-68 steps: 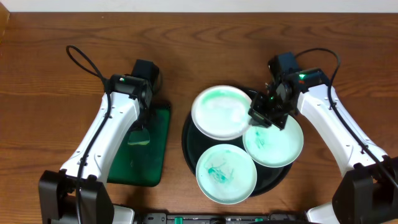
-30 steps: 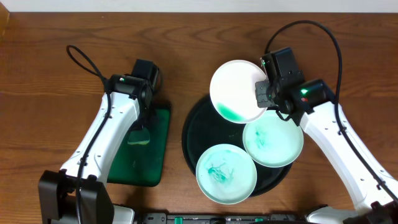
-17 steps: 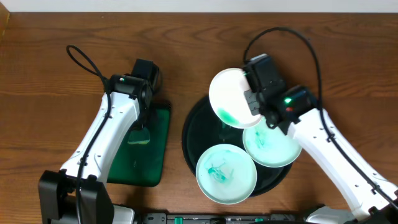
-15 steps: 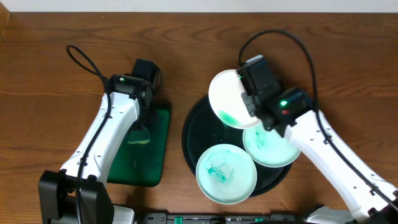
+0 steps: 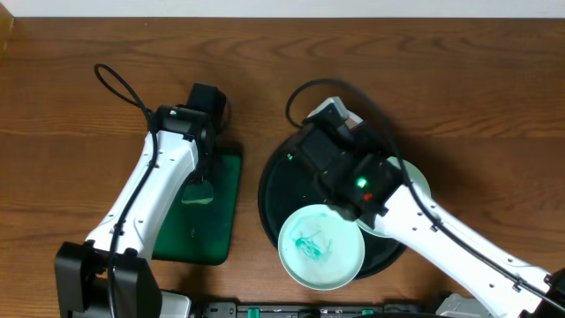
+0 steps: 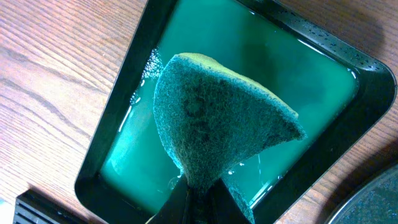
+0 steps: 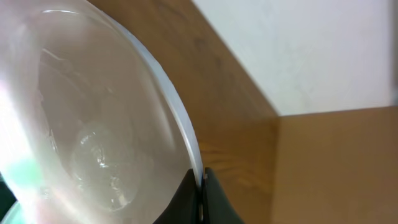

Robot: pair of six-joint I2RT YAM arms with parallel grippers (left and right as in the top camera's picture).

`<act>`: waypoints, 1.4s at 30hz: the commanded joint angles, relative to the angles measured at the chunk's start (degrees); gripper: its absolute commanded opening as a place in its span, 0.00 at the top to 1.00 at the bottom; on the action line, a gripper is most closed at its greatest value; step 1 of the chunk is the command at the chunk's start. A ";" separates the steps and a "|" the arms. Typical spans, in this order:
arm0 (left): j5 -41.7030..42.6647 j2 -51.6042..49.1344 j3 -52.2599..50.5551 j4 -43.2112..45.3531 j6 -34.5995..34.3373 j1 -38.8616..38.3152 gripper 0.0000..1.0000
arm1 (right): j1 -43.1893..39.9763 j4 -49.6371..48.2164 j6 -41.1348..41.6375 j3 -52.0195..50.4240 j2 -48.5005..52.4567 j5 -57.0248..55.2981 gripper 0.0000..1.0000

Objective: Clean dirty plates on tray and stack at the side
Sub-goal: 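Swing the held white plate over the black tray toward the right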

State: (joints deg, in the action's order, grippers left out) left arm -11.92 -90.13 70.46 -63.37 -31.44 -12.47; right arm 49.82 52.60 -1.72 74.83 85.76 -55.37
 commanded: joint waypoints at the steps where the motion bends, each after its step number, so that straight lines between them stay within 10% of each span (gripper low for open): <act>1: -0.07 0.33 -0.26 -0.20 0.59 0.31 0.93 | 2.84 -0.04 -2.27 0.15 -0.76 -8.68 0.99; 42: -0.07 0.33 -0.26 -0.20 0.59 0.31 0.93 | 8.81 1.86 -1.16 0.15 -0.72 -11.34 0.99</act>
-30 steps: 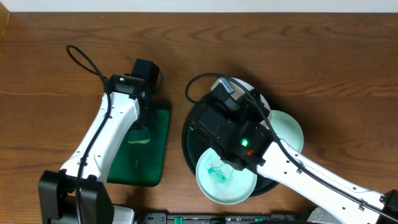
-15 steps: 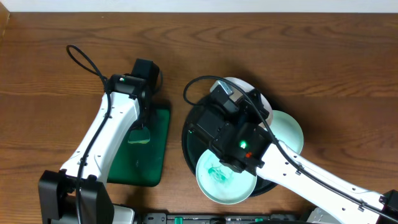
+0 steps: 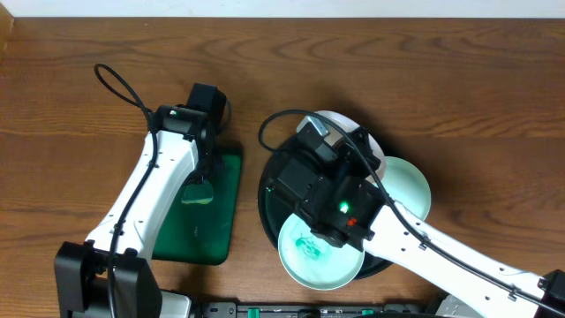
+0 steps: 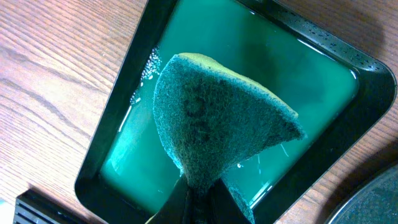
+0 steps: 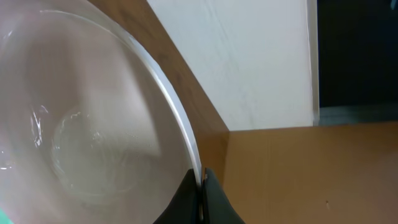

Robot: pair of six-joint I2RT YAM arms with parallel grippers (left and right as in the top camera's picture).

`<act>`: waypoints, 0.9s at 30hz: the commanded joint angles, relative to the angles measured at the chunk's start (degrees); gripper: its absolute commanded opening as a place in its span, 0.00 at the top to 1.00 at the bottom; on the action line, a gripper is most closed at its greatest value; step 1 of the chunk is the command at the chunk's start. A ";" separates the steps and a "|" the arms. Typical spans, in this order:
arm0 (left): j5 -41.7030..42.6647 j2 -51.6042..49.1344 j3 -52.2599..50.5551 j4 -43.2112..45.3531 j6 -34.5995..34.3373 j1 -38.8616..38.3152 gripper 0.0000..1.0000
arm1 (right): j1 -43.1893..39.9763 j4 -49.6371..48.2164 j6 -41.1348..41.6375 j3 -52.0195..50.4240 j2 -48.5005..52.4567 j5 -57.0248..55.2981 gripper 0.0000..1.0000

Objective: Clean dirty plates on tray and stack at the side
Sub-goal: 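Swing the held white plate over the black tray toward the right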

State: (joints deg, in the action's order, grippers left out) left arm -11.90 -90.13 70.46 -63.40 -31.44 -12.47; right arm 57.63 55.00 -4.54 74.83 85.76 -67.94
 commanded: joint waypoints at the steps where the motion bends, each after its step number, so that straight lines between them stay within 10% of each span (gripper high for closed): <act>1: -0.07 0.33 -0.26 -0.17 0.59 0.31 0.93 | 0.42 -0.85 1.70 0.15 -0.48 3.21 0.99; 16: 0.98 0.33 -0.26 -0.24 0.81 0.31 0.93 | -0.76 3.78 9.62 0.17 -0.42 0.94 0.99; 27: 1.01 0.33 -0.26 0.22 0.79 0.31 0.93 | -9.68 3.41 19.74 0.17 -0.61 25.44 0.99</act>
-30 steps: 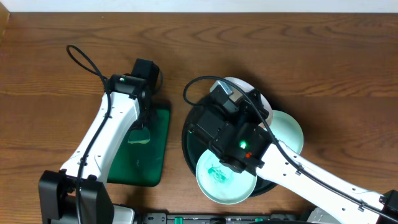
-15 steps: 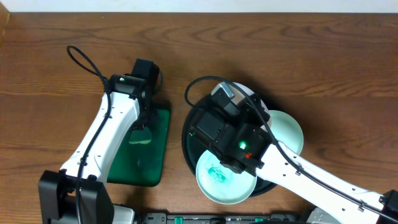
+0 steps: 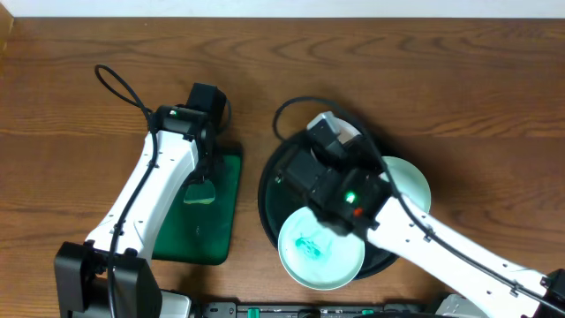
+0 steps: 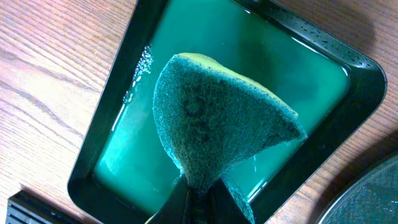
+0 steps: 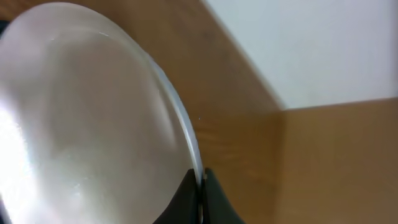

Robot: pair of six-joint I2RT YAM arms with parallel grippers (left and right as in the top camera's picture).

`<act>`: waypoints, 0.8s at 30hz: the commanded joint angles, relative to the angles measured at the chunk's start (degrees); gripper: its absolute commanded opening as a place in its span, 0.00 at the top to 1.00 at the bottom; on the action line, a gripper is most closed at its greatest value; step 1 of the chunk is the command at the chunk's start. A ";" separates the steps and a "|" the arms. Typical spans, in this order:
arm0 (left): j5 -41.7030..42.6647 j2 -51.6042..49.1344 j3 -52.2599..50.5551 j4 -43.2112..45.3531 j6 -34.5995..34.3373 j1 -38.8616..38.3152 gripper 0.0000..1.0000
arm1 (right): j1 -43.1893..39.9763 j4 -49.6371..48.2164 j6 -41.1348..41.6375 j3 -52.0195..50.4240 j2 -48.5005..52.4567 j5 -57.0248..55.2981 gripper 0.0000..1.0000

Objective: Clean dirty plates on tray and stack at the side
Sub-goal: 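Swing the held white plate over the black tray toward the right, then place the white plate on the table at the right side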

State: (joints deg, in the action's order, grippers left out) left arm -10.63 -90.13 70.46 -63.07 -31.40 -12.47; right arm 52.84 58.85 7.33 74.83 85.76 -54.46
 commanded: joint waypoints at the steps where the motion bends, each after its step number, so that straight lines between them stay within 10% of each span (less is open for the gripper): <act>1: -0.28 0.33 -0.26 -0.11 0.74 0.31 0.93 | -6.78 -0.72 9.86 0.15 -0.55 15.78 0.99; 15: -0.28 0.33 -0.26 -0.11 0.76 0.31 0.93 | -48.09 -8.66 19.34 0.15 -0.24 57.70 0.99; 24: -0.28 0.33 -0.26 -0.09 0.79 0.31 0.93 | -80.28 -8.96 18.21 0.15 6.99 62.93 0.98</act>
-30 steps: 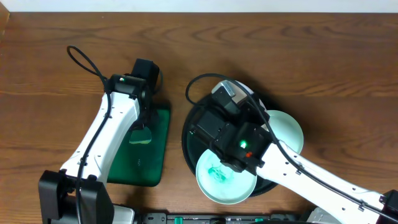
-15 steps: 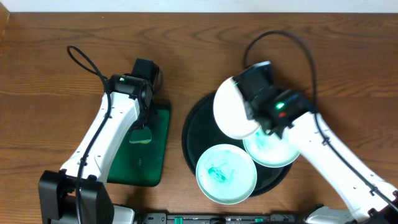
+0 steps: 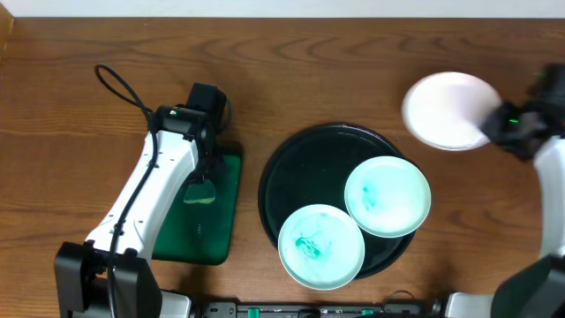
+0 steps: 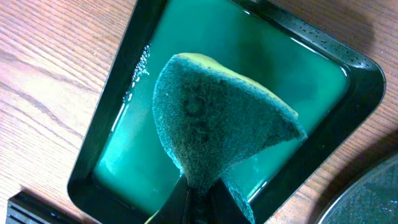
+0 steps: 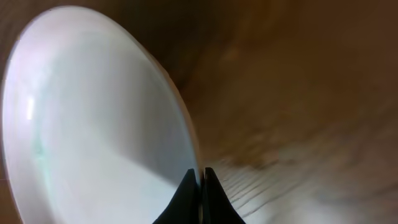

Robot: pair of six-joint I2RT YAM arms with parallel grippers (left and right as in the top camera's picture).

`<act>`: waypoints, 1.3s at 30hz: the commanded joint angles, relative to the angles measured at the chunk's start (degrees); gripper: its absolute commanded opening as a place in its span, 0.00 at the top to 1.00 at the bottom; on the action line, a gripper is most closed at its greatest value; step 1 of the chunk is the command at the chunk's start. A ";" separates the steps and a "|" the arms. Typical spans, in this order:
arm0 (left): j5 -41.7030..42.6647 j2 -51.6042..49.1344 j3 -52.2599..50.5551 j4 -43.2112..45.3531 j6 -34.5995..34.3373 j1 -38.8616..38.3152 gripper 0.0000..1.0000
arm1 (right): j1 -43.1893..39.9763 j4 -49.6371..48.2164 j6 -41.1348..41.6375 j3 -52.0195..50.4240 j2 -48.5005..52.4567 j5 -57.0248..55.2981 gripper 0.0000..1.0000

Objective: Clean dirty plates on tray and stack at the side
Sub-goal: 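Place the white plate on the table at the right side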

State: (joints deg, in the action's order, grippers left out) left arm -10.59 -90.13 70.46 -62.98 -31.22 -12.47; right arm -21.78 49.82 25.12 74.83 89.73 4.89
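A round black tray [image 3: 291,181] carries two white plates smeared with green, one at the front [image 3: 321,246] and one at the right [image 3: 387,195]. My right gripper [image 3: 491,126] is shut on the rim of a clean white plate [image 3: 448,109], held over the table to the right of the tray; the right wrist view shows the same plate [image 5: 93,124] pinched between the jaws [image 5: 201,177]. My left gripper [image 4: 198,190] is shut on a green sponge [image 4: 217,118] above the water tray [image 4: 118,118].
The rectangular black tray of green water [image 3: 225,212] stands left of the round tray. A black cable [image 3: 119,84] loops at the back left. The table's back edge meets a pale wall [image 3: 282,7].
My right gripper has gone from over the round tray to the far right of the table, still holding the white plate. The left gripper and sponge have not moved.
My right gripper held a white plate by its rim over the round tray through all earlier moments, tilting it differently each time. Now it holds that plate out to the right of the tray. My left gripper kept the sponge above the water tray throughout.
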 commanded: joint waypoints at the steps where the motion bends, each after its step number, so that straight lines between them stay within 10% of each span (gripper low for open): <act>1: -0.33 0.33 -0.26 -0.17 0.61 0.31 0.93 | -8.92 0.04 0.55 0.15 5.29 3.56 0.99; 15: -0.35 0.33 -0.26 -0.59 1.22 0.31 0.93 | -19.10 -8.50 -3.72 0.15 24.39 3.21 0.98; 19: -0.33 0.33 -0.26 -0.61 1.25 0.31 0.93 | -18.23 -8.22 -5.70 0.81 23.56 6.29 0.67; 24: -0.35 0.33 -0.26 -0.59 1.22 0.31 0.93 | -16.61 -4.96 -5.66 3.37 18.84 7.23 0.51; 26: -0.33 0.33 -0.26 -0.61 1.22 0.31 0.93 | -15.63 -2.47 -5.66 5.49 15.04 7.17 0.21; 29: -0.33 0.33 -0.26 -0.59 1.22 0.31 0.93 | -14.36 1.36 -5.70 7.93 9.11 7.21 0.05; 39: -0.33 0.33 -0.26 -0.48 1.22 0.31 0.93 | -3.52 10.78 -7.96 9.77 -10.69 12.13 0.01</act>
State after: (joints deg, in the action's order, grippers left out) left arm -10.61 -90.13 70.46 -63.16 -31.00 -12.47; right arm -28.62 59.79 19.20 84.27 81.93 14.59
